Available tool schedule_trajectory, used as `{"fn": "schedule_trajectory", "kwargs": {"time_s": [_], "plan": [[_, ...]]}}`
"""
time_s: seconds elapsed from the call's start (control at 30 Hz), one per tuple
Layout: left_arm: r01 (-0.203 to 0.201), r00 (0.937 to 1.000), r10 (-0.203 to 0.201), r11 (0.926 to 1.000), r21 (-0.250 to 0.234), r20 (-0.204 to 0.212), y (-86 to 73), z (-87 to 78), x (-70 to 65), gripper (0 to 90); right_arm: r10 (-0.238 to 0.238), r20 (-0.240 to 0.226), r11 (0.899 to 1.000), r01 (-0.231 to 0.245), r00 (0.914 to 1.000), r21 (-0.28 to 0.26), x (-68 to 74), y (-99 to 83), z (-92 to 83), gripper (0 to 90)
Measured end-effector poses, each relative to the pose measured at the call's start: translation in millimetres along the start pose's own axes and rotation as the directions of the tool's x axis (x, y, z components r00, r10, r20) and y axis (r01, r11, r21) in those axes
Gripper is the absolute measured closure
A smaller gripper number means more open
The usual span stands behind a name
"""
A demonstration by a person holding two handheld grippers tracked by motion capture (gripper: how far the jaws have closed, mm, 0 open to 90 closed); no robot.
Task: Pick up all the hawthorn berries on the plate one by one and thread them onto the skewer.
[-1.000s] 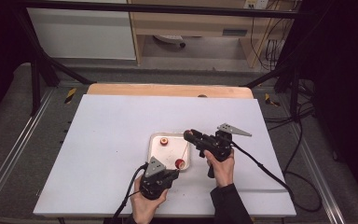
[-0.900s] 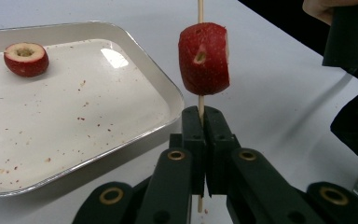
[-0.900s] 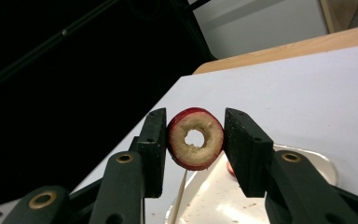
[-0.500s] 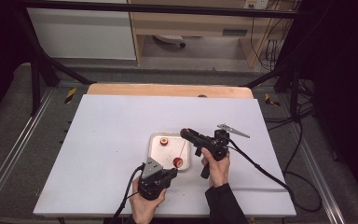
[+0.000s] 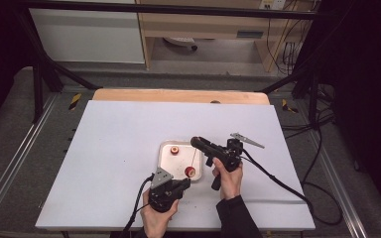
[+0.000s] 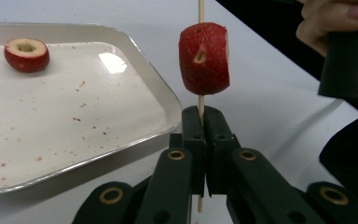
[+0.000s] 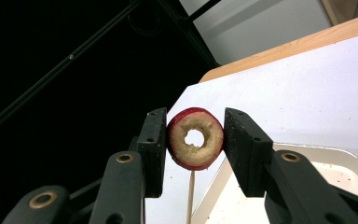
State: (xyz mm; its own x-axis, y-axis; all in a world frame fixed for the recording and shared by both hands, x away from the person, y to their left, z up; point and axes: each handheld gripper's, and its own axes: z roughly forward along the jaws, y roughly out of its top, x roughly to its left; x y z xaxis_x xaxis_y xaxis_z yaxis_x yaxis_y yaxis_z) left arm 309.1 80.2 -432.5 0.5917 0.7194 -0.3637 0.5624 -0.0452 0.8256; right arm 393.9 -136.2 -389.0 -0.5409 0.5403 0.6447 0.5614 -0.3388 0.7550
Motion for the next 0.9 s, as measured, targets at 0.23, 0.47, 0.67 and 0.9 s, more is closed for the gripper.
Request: {"fn": "schedule_trajectory", "kwargs": {"time_s": [0.23, 0.47, 0.67, 0.9], "plan": [[0.067, 0.9977, -0.066, 0.9968, -0.045, 0.015, -3.4, 0.3, 1.7, 88.4, -0.035, 0.001, 0.999, 0.035, 0.9994, -0.038, 1.9, -9.8, 1.8, 61.1], [0.07, 0.9976, -0.069, 0.9951, -0.07, 0.009, -5.8, -3.7, 4.0, 88.3, -0.007, 0.003, 0.999, 0.007, 1.0, -0.032, 5.5, -8.0, -2.3, 61.0], [0.051, 0.9987, -0.05, 0.9969, -0.061, 0.006, -6.7, -4.7, 4.6, 88.3, 0.011, 0.014, 1.0, -0.011, 0.9998, 0.005, 3.7, -4.4, -2.4, 60.9], [-0.002, 0.9998, 0.002, 0.9994, -0.034, -0.021, -8.3, -7.6, 6.8, 88.3, 0.005, 0.023, 0.995, -0.008, 0.9997, 0.103, 0.5, 3.0, -5.8, 61.0]]}}
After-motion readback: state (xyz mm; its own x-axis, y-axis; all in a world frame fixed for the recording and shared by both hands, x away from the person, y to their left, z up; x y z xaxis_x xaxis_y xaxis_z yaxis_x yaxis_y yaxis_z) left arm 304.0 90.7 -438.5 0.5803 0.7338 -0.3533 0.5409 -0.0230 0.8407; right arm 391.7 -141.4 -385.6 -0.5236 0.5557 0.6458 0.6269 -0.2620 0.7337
